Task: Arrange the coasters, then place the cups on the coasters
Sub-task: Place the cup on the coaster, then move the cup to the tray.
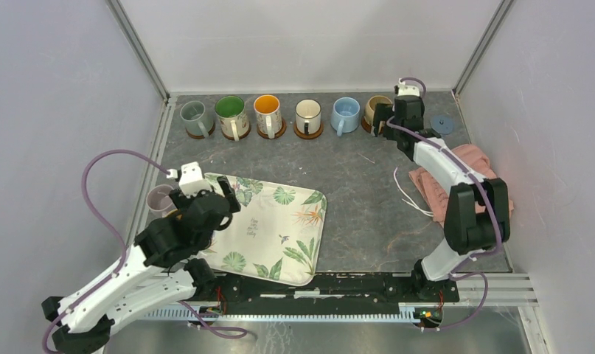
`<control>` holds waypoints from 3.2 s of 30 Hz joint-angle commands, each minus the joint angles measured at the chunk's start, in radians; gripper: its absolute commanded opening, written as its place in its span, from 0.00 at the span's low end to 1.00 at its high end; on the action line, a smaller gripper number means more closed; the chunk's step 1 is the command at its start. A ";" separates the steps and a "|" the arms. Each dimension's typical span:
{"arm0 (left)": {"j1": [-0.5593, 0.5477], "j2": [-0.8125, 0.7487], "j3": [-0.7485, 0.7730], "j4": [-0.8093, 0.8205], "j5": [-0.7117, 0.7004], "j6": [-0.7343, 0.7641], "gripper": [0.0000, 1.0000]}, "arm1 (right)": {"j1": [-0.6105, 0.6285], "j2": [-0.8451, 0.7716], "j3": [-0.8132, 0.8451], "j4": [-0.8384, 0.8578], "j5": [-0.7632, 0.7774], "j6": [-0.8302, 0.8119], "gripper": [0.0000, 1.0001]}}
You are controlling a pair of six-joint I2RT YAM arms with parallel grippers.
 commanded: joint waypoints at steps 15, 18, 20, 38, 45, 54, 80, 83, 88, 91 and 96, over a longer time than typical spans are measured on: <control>0.195 0.255 0.140 -0.451 -0.092 -0.509 1.00 | 0.295 -0.280 -0.301 0.138 -0.154 0.044 0.98; 0.310 0.252 0.144 -0.381 -0.058 -0.399 1.00 | 0.302 -0.303 -0.320 0.147 -0.172 0.048 0.98; 0.387 0.267 0.149 -0.350 -0.040 -0.348 1.00 | 0.306 -0.313 -0.325 0.148 -0.180 0.048 0.98; 1.065 0.375 0.098 -0.038 0.303 0.003 1.00 | 0.328 -0.376 -0.370 0.182 -0.245 0.054 0.98; 1.126 0.385 0.056 -0.005 0.396 -0.020 1.00 | 0.341 -0.382 -0.373 0.186 -0.257 0.052 0.98; 1.131 0.384 0.021 -0.026 0.439 -0.101 1.00 | 0.342 -0.370 -0.371 0.189 -0.268 0.050 0.98; 1.130 0.400 -0.038 -0.052 0.341 -0.240 1.00 | 0.346 -0.350 -0.367 0.199 -0.309 0.054 0.98; 1.130 0.389 -0.058 -0.036 0.401 -0.235 1.00 | 0.346 -0.351 -0.365 0.196 -0.304 0.052 0.98; 1.116 0.379 -0.063 -0.033 0.489 -0.257 1.00 | 0.346 -0.350 -0.362 0.194 -0.302 0.050 0.98; 1.077 0.380 -0.054 -0.028 0.523 -0.277 1.00 | 0.346 -0.348 -0.361 0.193 -0.301 0.049 0.98; 0.926 0.371 -0.043 -0.006 0.527 -0.356 1.00 | 0.346 -0.342 -0.359 0.190 -0.299 0.048 0.98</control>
